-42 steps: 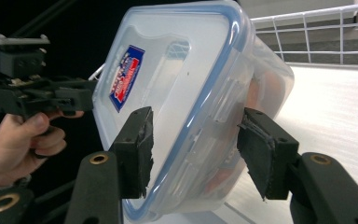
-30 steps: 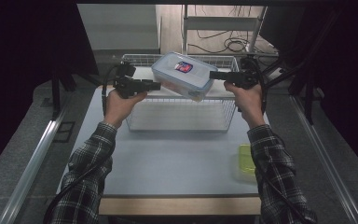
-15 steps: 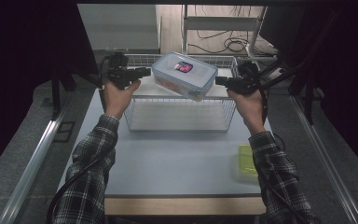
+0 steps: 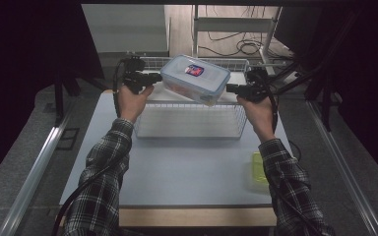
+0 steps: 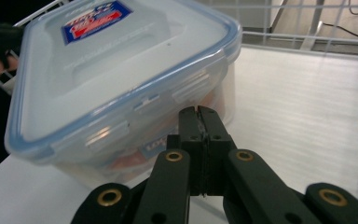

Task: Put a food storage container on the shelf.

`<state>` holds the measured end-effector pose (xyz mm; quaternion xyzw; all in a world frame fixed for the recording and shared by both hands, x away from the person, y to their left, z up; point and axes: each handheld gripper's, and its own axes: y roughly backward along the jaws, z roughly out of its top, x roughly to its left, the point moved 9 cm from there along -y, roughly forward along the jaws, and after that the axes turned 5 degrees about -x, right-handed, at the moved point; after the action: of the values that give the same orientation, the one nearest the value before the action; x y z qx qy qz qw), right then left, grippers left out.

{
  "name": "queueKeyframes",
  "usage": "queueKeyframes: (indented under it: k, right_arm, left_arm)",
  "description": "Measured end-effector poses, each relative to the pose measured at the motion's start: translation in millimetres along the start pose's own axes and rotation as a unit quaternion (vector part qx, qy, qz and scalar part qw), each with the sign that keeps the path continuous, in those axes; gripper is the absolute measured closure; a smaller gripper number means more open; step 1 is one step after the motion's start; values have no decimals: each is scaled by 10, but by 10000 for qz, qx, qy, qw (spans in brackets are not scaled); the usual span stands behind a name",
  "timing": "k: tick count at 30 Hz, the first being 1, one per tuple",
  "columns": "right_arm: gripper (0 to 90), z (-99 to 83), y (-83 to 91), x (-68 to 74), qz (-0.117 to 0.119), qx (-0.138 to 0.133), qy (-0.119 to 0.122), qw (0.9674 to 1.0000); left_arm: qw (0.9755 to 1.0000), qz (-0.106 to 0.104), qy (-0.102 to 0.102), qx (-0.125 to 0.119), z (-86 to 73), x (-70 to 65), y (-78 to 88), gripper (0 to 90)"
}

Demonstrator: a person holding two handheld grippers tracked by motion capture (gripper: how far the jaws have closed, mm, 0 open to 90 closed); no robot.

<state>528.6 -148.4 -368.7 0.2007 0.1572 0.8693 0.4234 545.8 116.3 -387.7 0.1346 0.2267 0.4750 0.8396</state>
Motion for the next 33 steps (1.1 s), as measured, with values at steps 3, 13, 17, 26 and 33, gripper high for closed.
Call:
queueKeyframes:
  k: [3,13,17,26,33]
  right_arm:
    - [887,33,-17,-61,-143,1,-18,9999]
    - [889,111,-106,-172,-408,55,-30,9991]
    - [889,135,-164,-158,-428,65,-26,9991]
    - [889,210,-305,-163,-476,104,-5,9988]
    - [853,211,-304,-173,-466,82,65,9989]
  left_arm:
    - [9999,-107,-39,18,-36,-70,31,776]
    - [9988,-486,-48,51,-157,-208,203,780]
    - [9983,-574,25,1,-195,-208,262,774]
    - [9984,-568,55,-28,-224,-192,302,774]
    - [9988,-460,-101,-131,-220,-180,323,757]
